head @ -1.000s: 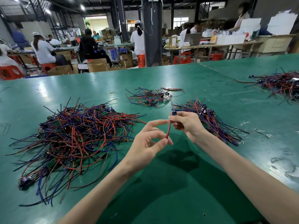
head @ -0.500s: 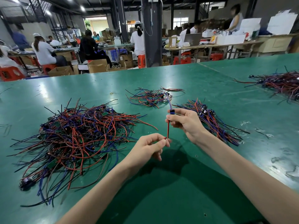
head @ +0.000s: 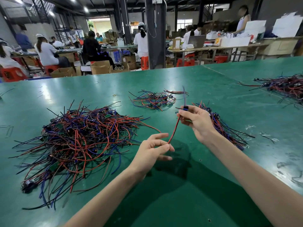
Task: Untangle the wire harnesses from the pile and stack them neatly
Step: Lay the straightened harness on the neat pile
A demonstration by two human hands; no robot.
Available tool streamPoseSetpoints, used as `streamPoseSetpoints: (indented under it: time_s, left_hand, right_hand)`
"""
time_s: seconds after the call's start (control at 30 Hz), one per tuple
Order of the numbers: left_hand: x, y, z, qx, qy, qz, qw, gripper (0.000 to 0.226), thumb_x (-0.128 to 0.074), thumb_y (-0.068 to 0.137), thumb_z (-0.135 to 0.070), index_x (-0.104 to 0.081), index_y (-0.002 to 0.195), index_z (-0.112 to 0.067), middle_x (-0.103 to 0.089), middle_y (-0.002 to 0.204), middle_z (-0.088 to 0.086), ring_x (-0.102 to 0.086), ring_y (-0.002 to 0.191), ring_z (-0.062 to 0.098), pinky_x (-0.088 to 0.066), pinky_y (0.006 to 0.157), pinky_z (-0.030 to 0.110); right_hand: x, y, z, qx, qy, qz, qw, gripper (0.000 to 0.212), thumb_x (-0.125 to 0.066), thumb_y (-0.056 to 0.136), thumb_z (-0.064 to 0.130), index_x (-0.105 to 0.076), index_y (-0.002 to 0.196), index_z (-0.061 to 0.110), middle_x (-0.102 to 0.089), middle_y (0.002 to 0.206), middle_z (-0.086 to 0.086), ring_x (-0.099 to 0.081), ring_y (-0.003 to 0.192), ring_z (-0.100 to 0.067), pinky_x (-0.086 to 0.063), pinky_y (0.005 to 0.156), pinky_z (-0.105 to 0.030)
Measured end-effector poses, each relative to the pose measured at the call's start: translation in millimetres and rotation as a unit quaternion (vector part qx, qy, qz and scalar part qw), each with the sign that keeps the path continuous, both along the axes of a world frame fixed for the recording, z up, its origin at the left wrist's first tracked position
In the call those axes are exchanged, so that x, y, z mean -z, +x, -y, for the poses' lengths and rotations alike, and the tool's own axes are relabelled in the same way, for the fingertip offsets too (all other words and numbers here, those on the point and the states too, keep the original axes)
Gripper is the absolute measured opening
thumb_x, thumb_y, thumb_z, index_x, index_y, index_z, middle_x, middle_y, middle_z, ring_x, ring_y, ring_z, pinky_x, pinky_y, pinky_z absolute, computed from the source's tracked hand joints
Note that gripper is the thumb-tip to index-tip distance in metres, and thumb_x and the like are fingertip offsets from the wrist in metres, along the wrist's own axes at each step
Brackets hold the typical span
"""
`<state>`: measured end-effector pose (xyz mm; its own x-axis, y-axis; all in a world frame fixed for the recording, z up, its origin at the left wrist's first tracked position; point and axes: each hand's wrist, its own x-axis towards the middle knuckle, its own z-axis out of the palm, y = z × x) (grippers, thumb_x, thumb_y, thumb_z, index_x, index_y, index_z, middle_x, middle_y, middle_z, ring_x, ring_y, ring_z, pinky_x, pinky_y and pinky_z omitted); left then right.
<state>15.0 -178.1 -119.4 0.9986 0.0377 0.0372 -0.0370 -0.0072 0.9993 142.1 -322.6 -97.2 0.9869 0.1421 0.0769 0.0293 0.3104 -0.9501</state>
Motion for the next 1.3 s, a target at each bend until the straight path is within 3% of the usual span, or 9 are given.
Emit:
streamPoseSetpoints:
  time_s: [0.13,0.27,0.43,0.67,0.73,0.8,0.87,0.93,1.3]
  left_hand:
    - [2.2,2.7,3.1,-0.036,-0.063,-0.103,0.992,0.031,-0.052,0.088,0.004,-0.067,0.062,0.001,-0.061,0.086,0.019,-0.06,0.054,0.011,-0.054,0.05,0.028]
    - [-1.6,3.7,3.7,-0.061,-0.046,-0.152,0.985,0.027,-0.05,0.085,0.004,-0.062,0.061,0.006,-0.062,0.077,0.022,-0.051,0.037,0.015,-0.048,0.039,0.024]
    - [-1.4,2.0,1.7,-0.038,-0.017,-0.152,0.987,0.029,-0.054,0.089,-0.006,-0.062,0.063,0.005,-0.069,0.065,0.01,-0.051,0.035,0.015,-0.045,0.036,0.022]
    - [-1.0,1.7,-0.2,-0.024,-0.033,-0.146,0.988,0.023,-0.058,0.091,-0.015,-0.065,0.08,0.005,-0.071,0.08,0.01,-0.058,0.041,0.019,-0.047,0.04,0.022]
    - [-1.4,1.9,-1.4,-0.02,-0.032,-0.146,0.989,0.023,-0.058,0.091,-0.014,-0.065,0.08,0.004,-0.071,0.081,0.011,-0.058,0.042,0.019,-0.047,0.04,0.022]
    - [-1.7,2.1,-2.2,-0.015,-0.025,-0.148,0.989,0.022,-0.057,0.092,-0.014,-0.065,0.08,0.003,-0.071,0.084,0.011,-0.059,0.043,0.019,-0.047,0.041,0.022]
    - [-1.4,2.5,-1.9,-0.01,-0.019,-0.149,0.989,0.021,-0.056,0.092,-0.012,-0.065,0.08,0.003,-0.071,0.087,0.012,-0.059,0.044,0.018,-0.047,0.041,0.022]
    - [-1.4,2.5,-1.6,-0.004,-0.013,-0.149,0.989,0.02,-0.055,0.091,-0.009,-0.065,0.081,0.003,-0.071,0.089,0.011,-0.06,0.045,0.018,-0.048,0.042,0.022]
    - [3.4,4.1,-0.8,0.01,0.01,-0.142,0.99,0.019,-0.051,0.093,-0.007,-0.067,0.084,-0.001,-0.07,0.09,0.007,-0.063,0.049,0.018,-0.051,0.045,0.024]
  right_hand:
    - [-4.0,-1.1,1.4,0.003,0.001,0.028,1.0,0.021,-0.066,0.08,-0.005,-0.062,0.099,0.004,-0.07,0.069,-0.001,-0.066,0.059,-0.009,-0.053,0.056,-0.019]
    - [-5.7,-3.4,-3.6,-0.008,-0.033,0.064,0.997,0.022,-0.065,0.081,-0.008,-0.062,0.097,0.006,-0.069,0.066,0.0,-0.068,0.06,-0.009,-0.055,0.056,-0.02]
    - [-7.7,0.6,1.3,-0.001,-0.073,0.068,0.995,0.021,-0.063,0.083,-0.008,-0.061,0.098,0.006,-0.067,0.068,-0.005,-0.065,0.055,-0.008,-0.055,0.055,-0.02]
    - [-16.4,27.9,37.0,0.027,-0.181,0.041,0.982,0.029,-0.058,0.085,-0.012,-0.055,0.114,-0.007,-0.058,0.071,-0.016,-0.057,0.041,-0.009,-0.053,0.046,-0.022]
    - [-9.6,37.9,48.4,0.086,-0.312,0.06,0.944,0.028,-0.061,0.083,-0.012,-0.056,0.11,-0.013,-0.062,0.071,-0.021,-0.057,0.042,-0.013,-0.055,0.051,-0.027]
    - [-2.8,45.2,56.9,0.146,-0.44,0.087,0.882,0.029,-0.064,0.079,-0.005,-0.061,0.108,-0.009,-0.068,0.076,-0.023,-0.064,0.057,-0.027,-0.058,0.07,-0.041]
    - [1.1,48.7,61.3,0.175,-0.513,0.102,0.834,0.031,-0.067,0.078,0.003,-0.065,0.109,0.0,-0.07,0.084,-0.02,-0.068,0.08,-0.036,-0.053,0.085,-0.047]
    - [3.4,50.0,60.9,0.188,-0.539,0.112,0.814,0.034,-0.066,0.08,0.007,-0.064,0.114,0.005,-0.07,0.095,-0.019,-0.066,0.09,-0.038,-0.05,0.091,-0.045]
    - [6.9,41.6,62.2,0.234,-0.66,0.156,0.697,0.026,-0.054,0.08,-0.003,-0.061,0.104,0.003,-0.064,0.1,-0.015,-0.057,0.095,-0.036,-0.047,0.073,-0.038]
